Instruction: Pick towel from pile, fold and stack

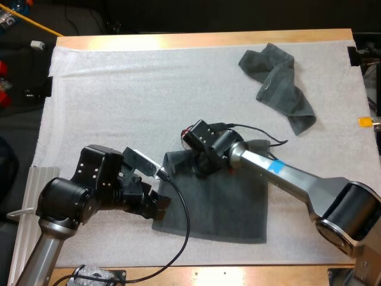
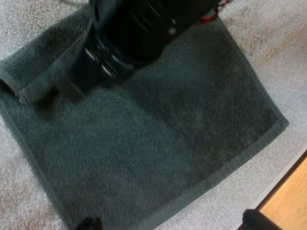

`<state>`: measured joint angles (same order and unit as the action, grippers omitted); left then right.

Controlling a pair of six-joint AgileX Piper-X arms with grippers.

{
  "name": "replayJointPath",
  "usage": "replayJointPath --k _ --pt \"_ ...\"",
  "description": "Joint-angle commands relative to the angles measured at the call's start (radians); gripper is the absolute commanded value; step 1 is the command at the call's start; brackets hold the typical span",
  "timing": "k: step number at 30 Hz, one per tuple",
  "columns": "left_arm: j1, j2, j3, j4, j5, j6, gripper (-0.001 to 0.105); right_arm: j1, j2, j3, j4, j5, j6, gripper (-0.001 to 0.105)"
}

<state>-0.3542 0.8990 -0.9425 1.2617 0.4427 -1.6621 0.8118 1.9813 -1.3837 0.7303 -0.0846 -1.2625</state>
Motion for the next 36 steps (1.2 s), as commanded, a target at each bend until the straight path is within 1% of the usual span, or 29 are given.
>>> replayJointPath --k 1,6,12,14,18,21,24,30,32,36 --pt "-0.004 -0.005 -0.006 0.006 0.011 0.006 0.057 -0.019 0.006 0.002 -0.021 -0.003 0.02 0.0" --pt "-0.004 -0.005 -0.006 0.006 0.011 0.006 0.057 -0.065 0.025 0.002 -0.083 0.0 0.078 0.0" --pt "-0.004 -0.005 -0.006 0.006 0.011 0.015 0.057 -0.099 0.022 0.002 -0.321 0.075 0.078 0.0" --pt "-0.004 -0.005 -0.006 0.006 0.011 0.015 0.057 -0.099 0.013 -0.001 -0.393 0.126 0.08 0.0" --pt "-0.004 -0.005 -0.006 0.006 0.011 0.022 0.057 -0.099 -0.026 -0.002 -0.413 0.155 0.072 0.0" --pt "-0.004 -0.005 -0.006 0.006 0.011 0.031 0.057 -0.099 -0.077 -0.002 -0.391 0.155 0.051 0.0" --pt "-0.004 -0.005 -0.006 0.006 0.011 0.031 0.057 -0.099 -0.153 -0.002 -0.323 0.155 0.049 0.0" --pt "-0.004 -0.005 -0.006 0.006 0.011 0.031 0.057 -0.099 -0.296 -0.002 -0.133 0.174 0.046 0.0" --pt "-0.004 -0.005 -0.006 0.011 0.011 0.031 0.057 -0.099 -0.345 -0.002 -0.05 0.202 0.02 0.0" --pt "-0.004 -0.005 -0.006 0.021 0.011 0.031 0.057 -0.099 -0.421 -0.002 0.093 0.208 -0.011 0.0"
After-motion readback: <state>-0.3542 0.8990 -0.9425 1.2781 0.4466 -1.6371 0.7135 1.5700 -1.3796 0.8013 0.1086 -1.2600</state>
